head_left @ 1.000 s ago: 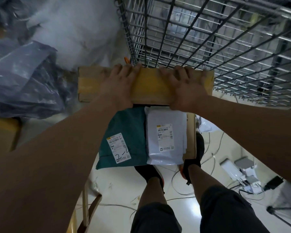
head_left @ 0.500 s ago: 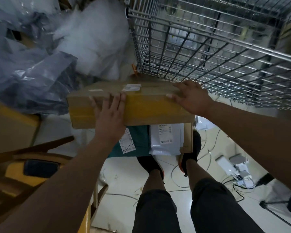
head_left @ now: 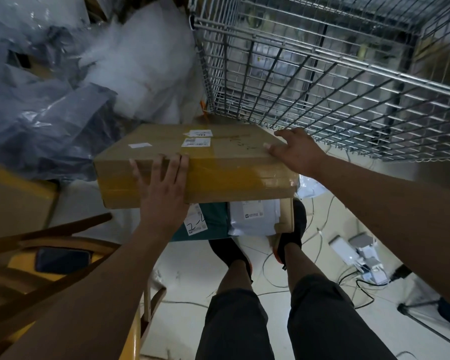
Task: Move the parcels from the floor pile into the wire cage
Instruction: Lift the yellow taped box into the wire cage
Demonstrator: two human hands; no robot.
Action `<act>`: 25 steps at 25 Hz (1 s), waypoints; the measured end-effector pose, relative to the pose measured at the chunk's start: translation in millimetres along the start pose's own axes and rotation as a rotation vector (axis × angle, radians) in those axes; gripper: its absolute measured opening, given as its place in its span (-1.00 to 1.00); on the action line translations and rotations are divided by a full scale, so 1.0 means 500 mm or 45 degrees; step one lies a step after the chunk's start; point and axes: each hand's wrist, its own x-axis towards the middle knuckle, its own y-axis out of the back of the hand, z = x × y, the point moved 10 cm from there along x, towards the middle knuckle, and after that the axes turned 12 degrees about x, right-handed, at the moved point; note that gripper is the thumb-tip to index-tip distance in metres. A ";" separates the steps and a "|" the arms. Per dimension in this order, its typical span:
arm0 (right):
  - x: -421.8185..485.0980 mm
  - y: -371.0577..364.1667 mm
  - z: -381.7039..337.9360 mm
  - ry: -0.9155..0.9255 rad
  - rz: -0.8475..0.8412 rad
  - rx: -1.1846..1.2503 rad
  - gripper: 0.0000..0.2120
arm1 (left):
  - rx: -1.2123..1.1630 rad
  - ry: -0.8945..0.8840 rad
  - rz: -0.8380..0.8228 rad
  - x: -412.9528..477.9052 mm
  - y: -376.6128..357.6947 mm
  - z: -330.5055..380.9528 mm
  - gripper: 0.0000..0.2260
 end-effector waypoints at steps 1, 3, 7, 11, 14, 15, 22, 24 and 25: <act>0.001 0.001 0.001 -0.019 0.002 0.015 -0.32 | 0.007 0.000 -0.004 -0.002 0.000 0.001 -0.19; 0.005 0.000 0.012 -0.078 0.004 0.064 -0.26 | 0.029 0.007 -0.026 -0.010 -0.001 0.006 -0.16; 0.002 -0.015 0.067 -0.307 -0.019 0.418 -0.16 | 0.065 0.032 -0.011 -0.029 -0.012 0.012 -0.17; -0.018 -0.053 0.099 -0.522 -0.114 0.750 -0.08 | 0.070 0.072 0.039 -0.046 -0.011 0.013 -0.24; -0.026 -0.062 0.086 -0.531 -0.210 0.835 -0.03 | 0.064 0.085 0.062 -0.053 -0.007 0.020 -0.25; -0.031 -0.062 0.083 -0.554 -0.246 0.895 -0.11 | 0.057 0.086 0.062 -0.053 -0.007 0.020 -0.24; -0.054 -0.093 0.110 -0.733 -0.436 1.188 -0.39 | 0.055 0.057 -0.012 -0.046 -0.023 0.009 -0.13; -0.054 -0.096 0.112 -0.740 -0.436 1.196 -0.35 | 0.057 0.055 -0.021 -0.044 -0.025 0.008 -0.12; -0.054 -0.096 0.116 -0.755 -0.417 1.193 -0.31 | 0.062 0.040 -0.019 -0.043 -0.025 0.008 -0.11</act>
